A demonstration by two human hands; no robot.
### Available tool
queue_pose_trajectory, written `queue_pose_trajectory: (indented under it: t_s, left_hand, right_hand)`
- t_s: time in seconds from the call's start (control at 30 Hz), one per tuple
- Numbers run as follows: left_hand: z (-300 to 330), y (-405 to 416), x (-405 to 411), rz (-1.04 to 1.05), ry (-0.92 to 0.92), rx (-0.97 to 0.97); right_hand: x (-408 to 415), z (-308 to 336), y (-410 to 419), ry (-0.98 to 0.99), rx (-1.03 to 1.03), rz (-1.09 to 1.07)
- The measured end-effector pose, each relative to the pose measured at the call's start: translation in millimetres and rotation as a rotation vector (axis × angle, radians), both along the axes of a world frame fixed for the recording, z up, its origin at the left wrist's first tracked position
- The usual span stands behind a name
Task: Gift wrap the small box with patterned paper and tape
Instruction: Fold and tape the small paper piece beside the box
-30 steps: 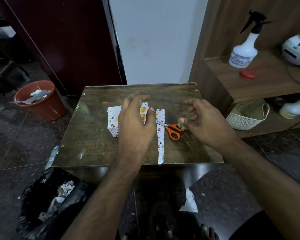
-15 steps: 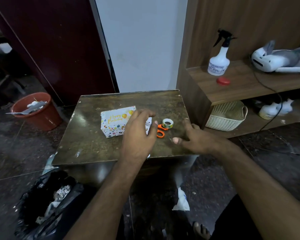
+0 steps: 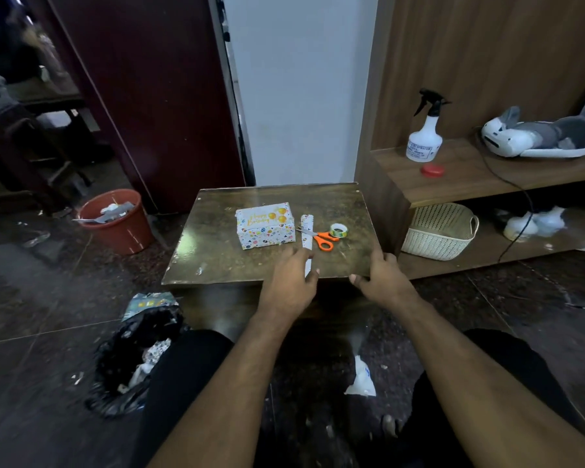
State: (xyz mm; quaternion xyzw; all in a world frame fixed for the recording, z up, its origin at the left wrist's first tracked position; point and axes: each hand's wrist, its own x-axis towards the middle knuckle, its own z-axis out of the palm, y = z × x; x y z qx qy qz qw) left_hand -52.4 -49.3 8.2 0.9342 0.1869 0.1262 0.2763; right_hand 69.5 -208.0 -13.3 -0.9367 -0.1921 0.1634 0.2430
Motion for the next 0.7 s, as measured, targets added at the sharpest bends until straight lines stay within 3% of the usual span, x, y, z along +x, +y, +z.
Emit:
queue_pose_trajectory:
  t_s: [0.33,0.5,0.7]
  left_hand:
    - [-21.3,-4.9,-21.5,-0.071,0.174,0.205]
    - [-30.8,-17.3,-17.9,-0.182,0.135,0.311]
    - [-47.9,-30.5,-10.1,-0.227,0.103,0.305]
  right_hand:
    - [-10.4,-1.7,-5.0,0.008,0.04,-0.063]
    - [-5.9,-3.8,-11.5,0.088,0.122,-0.131]
    - [-4.9,0.3,-22.6,0.205,0.228,-0.277]
